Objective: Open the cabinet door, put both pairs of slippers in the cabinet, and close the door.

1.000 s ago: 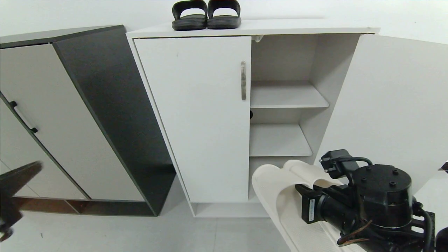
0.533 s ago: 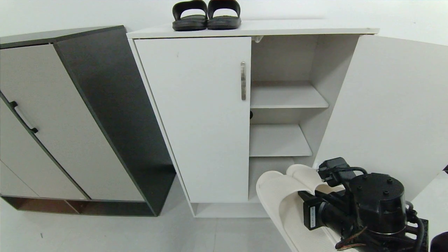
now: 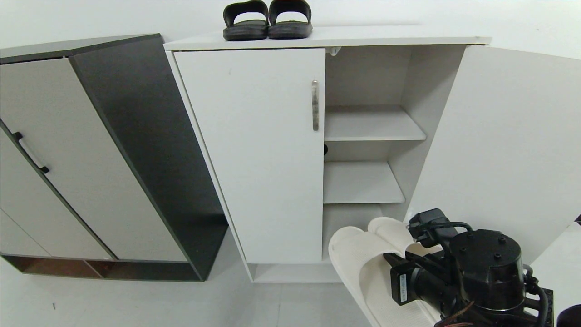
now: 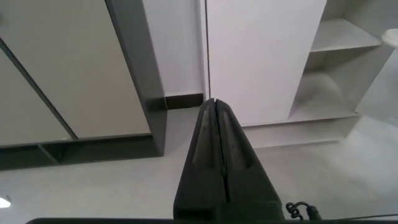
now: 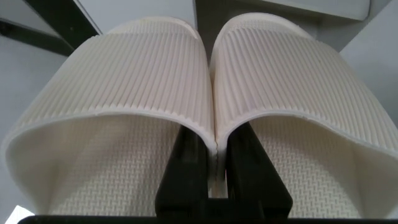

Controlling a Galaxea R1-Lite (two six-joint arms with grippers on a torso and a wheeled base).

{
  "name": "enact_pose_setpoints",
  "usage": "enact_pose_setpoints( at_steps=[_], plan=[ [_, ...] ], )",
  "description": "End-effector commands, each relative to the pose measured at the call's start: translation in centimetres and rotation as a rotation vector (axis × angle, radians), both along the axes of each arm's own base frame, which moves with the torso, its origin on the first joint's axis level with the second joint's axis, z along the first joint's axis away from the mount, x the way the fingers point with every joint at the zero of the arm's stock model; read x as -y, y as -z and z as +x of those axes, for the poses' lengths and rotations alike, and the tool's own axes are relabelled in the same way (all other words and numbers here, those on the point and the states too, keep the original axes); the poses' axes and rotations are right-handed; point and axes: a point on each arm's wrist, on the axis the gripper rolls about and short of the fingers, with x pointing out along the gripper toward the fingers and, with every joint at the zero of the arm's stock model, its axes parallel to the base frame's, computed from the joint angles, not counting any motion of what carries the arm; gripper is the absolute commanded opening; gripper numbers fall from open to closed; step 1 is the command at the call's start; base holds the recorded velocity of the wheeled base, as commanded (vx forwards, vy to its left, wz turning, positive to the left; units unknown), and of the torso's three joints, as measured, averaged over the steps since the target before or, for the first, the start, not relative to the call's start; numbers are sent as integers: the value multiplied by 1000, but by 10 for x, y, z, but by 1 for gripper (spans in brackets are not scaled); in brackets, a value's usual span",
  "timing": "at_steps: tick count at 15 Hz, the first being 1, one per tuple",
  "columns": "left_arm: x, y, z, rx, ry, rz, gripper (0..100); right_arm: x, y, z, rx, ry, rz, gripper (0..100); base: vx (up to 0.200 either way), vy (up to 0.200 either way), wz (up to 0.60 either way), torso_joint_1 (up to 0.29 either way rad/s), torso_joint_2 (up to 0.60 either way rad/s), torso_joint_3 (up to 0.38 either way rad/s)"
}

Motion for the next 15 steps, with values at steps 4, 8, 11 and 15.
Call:
enact_pose_setpoints(
  at_steps=[4,8,11,15],
  plan=[
    [0,1,-1,18,-2,-30,0,-6,-3,5,11,0,12,0,0,0,0,0,0,0],
    [0,0,-1,18,-1,-28,0,-16,-7,8,33,10,20,0,0,-50,0,1,2,2],
    [0,1,-1,16,-1,-27,0,-23,-8,15,53,47,20,0,0,-200,0,4,-1,4],
    [0,1,-1,18,-1,-28,0,-46,11,20,26,88,0,0,0,-150,0,4,1,4]
  ],
)
